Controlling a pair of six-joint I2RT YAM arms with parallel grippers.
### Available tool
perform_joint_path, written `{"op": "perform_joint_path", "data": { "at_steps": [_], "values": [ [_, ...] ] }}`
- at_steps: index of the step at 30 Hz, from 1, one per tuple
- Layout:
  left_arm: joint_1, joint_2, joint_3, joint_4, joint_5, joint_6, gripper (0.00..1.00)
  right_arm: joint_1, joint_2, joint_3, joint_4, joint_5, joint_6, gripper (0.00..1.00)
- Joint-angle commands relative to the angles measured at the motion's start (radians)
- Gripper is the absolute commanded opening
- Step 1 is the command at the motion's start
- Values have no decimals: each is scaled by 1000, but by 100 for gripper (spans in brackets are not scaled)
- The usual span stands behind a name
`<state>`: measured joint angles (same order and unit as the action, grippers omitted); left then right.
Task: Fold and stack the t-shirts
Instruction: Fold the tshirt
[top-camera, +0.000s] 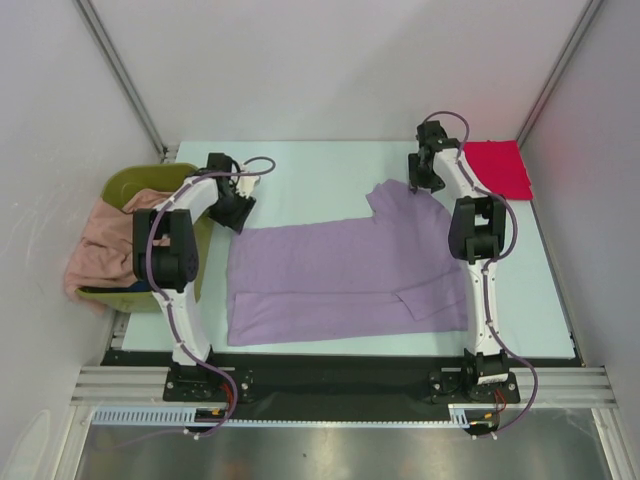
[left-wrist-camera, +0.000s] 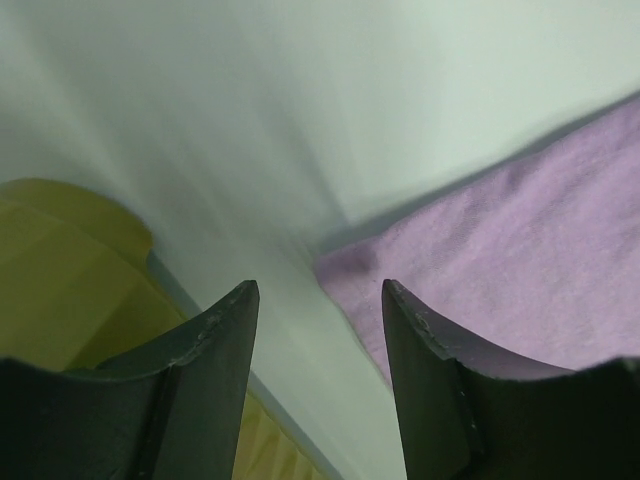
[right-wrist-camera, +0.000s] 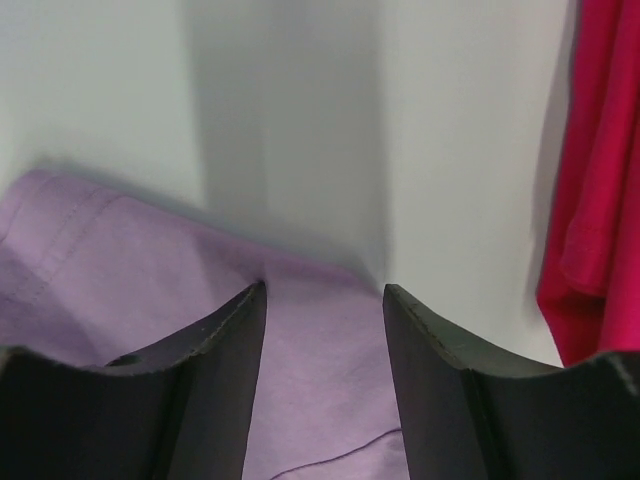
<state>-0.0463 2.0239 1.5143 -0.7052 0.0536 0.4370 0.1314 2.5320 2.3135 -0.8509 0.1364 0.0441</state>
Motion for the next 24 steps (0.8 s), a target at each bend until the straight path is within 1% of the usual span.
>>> {"op": "perform_joint_path", "data": {
  "at_steps": [1, 4, 5, 6, 7, 8, 10, 11, 12, 13, 14, 16, 17, 20, 21, 23, 24],
  "values": [
    [0, 24, 24, -13, -8, 61, 57, -6, 7, 0, -11, 26, -41, 56],
    [0, 41, 23, -17, 11, 75, 55, -7, 5, -6, -14, 31, -43, 57],
    [0, 45, 23, -19, 14, 81, 54, -9, 4, -6, -11, 23, -65, 59],
    [0, 51, 24, -17, 12, 83, 51, -13, 5, -6, -8, 16, -66, 58],
    [0, 62, 24, -16, 11, 85, 49, -16, 8, -5, -8, 2, -62, 57],
    [0, 68, 26, -14, 11, 86, 48, -21, 10, -6, -8, -7, -62, 53],
    [0, 70, 26, -14, 49, 94, 39, -26, 13, -8, -13, -24, -64, 43],
    [0, 67, 24, -16, 69, 104, 35, -24, 10, -19, -14, -27, -64, 32],
    [0, 64, 23, -19, 119, 112, 28, -24, 5, -26, -13, -31, -61, 27],
    [0, 61, 23, -31, 146, 118, 23, -27, -2, -35, -11, -43, -56, 24],
    [0, 49, 17, -34, 167, 135, 14, -26, -27, -64, 1, -52, -49, 17],
    [0, 26, 0, -27, 215, 150, 0, -26, -64, -104, 24, -70, -49, 7],
    [0, -14, -31, -17, 225, 169, 0, -26, -103, -141, 47, -66, -49, 0],
    [2, -92, -106, 32, 230, 206, 0, -26, -174, -192, 70, -54, -24, 0],
    [0, -149, -121, 53, 226, 213, 0, -23, -223, -225, 78, -49, -23, 0],
    [0, -195, -170, 73, 209, 239, 0, -19, -278, -271, 101, -38, -23, 0],
    [0, -241, -184, 82, 204, 246, 0, -18, -335, -325, 110, -26, -24, 0]
  ]
}}
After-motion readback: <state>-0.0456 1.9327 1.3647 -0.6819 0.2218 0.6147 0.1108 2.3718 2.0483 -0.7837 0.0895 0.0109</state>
